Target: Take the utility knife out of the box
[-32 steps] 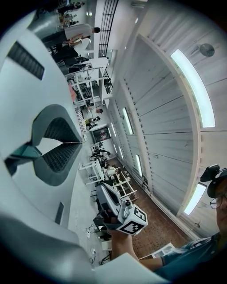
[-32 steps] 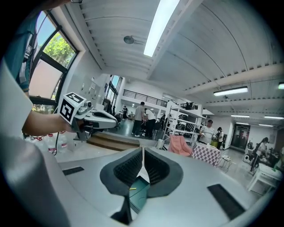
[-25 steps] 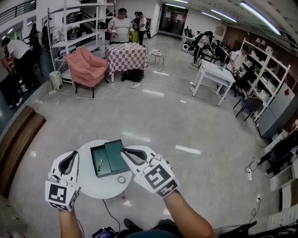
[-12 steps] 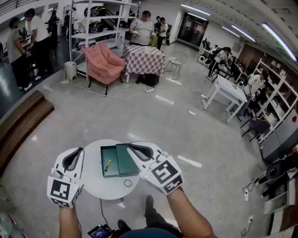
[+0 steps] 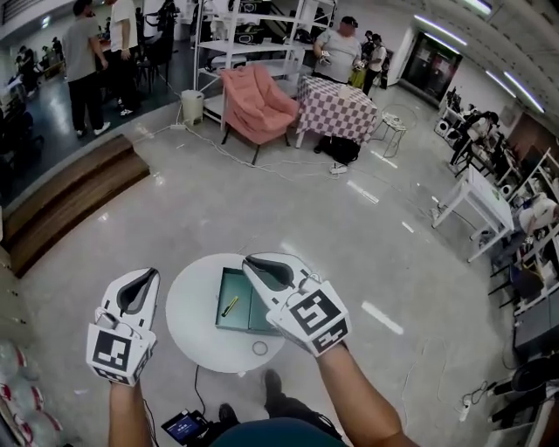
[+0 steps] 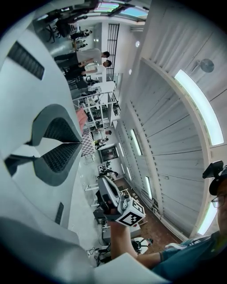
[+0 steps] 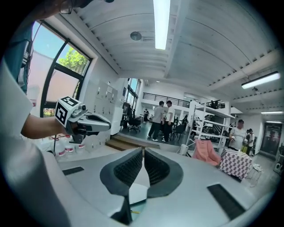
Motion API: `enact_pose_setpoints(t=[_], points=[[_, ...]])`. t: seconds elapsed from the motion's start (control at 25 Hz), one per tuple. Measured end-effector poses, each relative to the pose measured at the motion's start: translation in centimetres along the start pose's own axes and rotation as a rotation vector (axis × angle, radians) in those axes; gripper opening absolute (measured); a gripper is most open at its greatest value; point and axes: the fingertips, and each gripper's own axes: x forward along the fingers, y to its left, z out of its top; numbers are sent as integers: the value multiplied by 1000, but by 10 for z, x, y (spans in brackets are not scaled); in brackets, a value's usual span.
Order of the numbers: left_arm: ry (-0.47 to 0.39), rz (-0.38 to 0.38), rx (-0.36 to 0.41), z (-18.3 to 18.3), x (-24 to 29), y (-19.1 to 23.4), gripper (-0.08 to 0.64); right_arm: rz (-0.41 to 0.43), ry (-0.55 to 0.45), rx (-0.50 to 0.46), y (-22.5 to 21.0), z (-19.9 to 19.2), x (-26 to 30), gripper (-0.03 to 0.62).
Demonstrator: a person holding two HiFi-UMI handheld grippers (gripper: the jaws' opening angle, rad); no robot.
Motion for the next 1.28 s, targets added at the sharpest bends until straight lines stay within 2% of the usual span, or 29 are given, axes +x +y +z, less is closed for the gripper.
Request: enact_pose_setpoints(t=[0.2, 0.48, 0.68, 0.8, 0.96, 1.28], points=[[70, 76, -31, -48, 44, 30, 21, 92, -3, -9, -35, -35, 74, 41], [105, 112, -75, -103, 75, 43, 21, 192, 32, -10, -59, -84, 136, 41], [169, 147, -102, -116, 64, 56, 21, 242, 67, -4, -48, -94, 160, 41], [211, 168, -113, -137, 77, 58, 21, 260, 87, -7, -58, -118, 178, 41], [196, 143, -138, -162, 91, 52, 21, 290, 127, -12, -67, -149, 197, 41], [243, 165, -179, -224, 104, 52, 21, 371, 213, -52, -57, -226, 235, 41]])
